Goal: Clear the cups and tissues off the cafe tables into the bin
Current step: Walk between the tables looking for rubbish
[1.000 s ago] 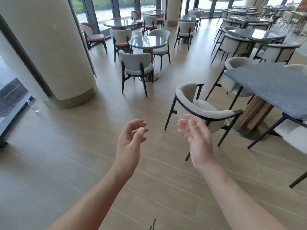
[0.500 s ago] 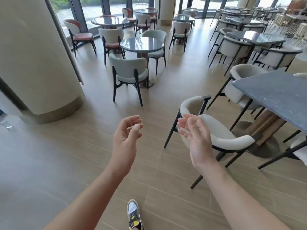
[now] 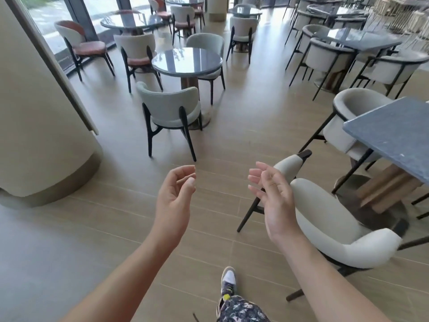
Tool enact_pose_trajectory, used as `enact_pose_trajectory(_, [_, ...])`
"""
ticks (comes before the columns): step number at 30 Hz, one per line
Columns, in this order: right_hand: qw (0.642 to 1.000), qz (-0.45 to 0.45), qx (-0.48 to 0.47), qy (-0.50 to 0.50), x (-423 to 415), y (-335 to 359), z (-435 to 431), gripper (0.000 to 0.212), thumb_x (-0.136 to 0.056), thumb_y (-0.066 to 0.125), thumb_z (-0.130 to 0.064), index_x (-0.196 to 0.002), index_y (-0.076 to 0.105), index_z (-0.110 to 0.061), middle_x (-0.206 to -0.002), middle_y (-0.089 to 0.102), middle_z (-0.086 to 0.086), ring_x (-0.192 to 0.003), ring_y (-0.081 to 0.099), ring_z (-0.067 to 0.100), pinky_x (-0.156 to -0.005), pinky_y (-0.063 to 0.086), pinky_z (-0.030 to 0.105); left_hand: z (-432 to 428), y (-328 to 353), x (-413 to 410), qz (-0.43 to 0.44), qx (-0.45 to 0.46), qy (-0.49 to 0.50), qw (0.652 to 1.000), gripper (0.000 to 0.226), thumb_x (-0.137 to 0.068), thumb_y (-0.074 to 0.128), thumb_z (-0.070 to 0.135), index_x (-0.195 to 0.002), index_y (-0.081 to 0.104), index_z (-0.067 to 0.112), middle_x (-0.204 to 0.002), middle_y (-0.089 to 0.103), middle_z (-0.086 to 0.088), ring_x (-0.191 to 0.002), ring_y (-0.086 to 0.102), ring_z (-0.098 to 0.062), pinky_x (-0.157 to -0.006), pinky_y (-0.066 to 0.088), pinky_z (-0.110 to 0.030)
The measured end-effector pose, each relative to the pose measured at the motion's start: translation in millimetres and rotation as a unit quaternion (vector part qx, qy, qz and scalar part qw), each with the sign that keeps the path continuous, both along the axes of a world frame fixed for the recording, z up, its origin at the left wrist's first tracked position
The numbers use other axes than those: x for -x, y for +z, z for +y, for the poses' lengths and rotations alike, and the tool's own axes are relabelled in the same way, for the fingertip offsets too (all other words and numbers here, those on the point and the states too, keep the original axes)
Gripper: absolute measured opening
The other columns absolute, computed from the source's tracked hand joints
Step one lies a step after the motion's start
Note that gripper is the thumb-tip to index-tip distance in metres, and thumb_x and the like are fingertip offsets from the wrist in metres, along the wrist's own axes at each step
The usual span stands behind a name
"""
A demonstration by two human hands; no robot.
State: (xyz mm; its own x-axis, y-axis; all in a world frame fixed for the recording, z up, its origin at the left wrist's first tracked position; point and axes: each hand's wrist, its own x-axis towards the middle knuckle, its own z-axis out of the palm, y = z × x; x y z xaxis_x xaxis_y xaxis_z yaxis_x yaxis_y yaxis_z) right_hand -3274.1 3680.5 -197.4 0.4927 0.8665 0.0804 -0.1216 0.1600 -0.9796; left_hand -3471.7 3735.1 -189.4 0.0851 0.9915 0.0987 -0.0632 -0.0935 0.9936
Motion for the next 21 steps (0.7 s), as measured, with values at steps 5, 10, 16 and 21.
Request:
enact_pose_trajectory(5, [1.000,0.007,-0.001,-0.015,-35.1,-15.3,106.3,0.056,-0.083,0.063,-0.060,-0.122,0.070,-0.021,-0.113,0.073,-0.001,-0.110,0.068,0.013,-0.094,0.055,0.036,108.7,-12.4,-34.8,0.009,0.000,-0.004,1.000,0.027,-0.092,0.055,0.028,-0.115,0.067,0.023,-0.112,0.072,0.013,-0.119,0.065,-0.017,-0.106,0.051,-0.053])
enact_pose_trajectory(10, [1.000,0.011,-0.008,-0.013,-85.7,-21.0,234.8,0.055,-0.083,0.062,-0.062,-0.122,0.070,-0.024,-0.116,0.072,-0.001,-0.111,0.068,0.013,-0.096,0.055,0.038,233.9,-14.4,-79.2,0.016,-0.005,-0.002,1.000,0.027,-0.091,0.054,0.027,-0.114,0.067,0.022,-0.106,0.073,0.018,-0.115,0.066,-0.016,-0.106,0.051,-0.052])
enact_pose_trajectory(16, [1.000,0.002,-0.008,-0.012,-146.8,0.8,373.4,0.055,-0.082,0.063,-0.061,-0.122,0.070,-0.023,-0.117,0.072,0.001,-0.111,0.068,0.015,-0.099,0.056,0.042,373.4,4.4,-136.5,0.004,0.003,-0.001,1.000,0.026,-0.091,0.054,0.028,-0.113,0.066,0.024,-0.102,0.072,0.021,-0.114,0.066,-0.019,-0.105,0.051,-0.052])
enact_pose_trajectory(21, [1.000,-0.005,-0.012,-0.028,-194.8,11.4,462.3,0.056,-0.081,0.063,-0.061,-0.121,0.069,-0.022,-0.117,0.072,0.001,-0.109,0.068,0.013,-0.097,0.055,0.041,475.6,9.8,-186.4,-0.016,-0.002,-0.004,1.000,0.027,-0.091,0.055,0.027,-0.114,0.068,0.022,-0.104,0.070,0.014,-0.119,0.064,-0.027,-0.104,0.052,-0.053])
